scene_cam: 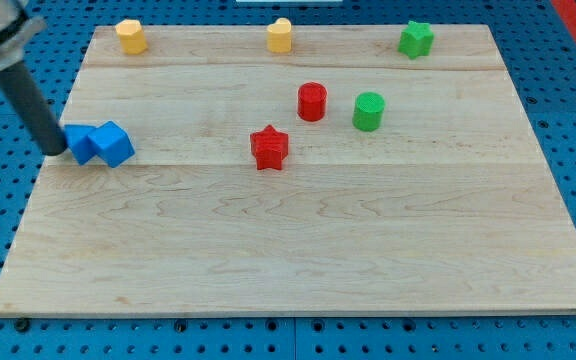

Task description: Separate the blue blocks away from each other

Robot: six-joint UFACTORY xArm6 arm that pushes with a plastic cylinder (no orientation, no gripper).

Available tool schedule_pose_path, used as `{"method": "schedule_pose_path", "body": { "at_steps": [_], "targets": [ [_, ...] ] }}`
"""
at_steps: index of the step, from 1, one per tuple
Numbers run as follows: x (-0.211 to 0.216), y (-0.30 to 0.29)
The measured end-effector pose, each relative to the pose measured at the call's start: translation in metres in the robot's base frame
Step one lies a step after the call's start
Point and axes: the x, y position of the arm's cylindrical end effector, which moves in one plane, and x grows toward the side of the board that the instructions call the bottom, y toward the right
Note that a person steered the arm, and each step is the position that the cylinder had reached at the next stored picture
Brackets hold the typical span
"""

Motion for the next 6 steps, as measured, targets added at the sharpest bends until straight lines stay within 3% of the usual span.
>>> {"method": "schedule_pose_path", "body": {
  "at_steps": [1, 2, 4, 6],
  "targets": [
    [0.004, 0.045],
    [0.004, 0.045],
    [0.047, 0.101],
    [0.038, 0.104]
  ]
}}
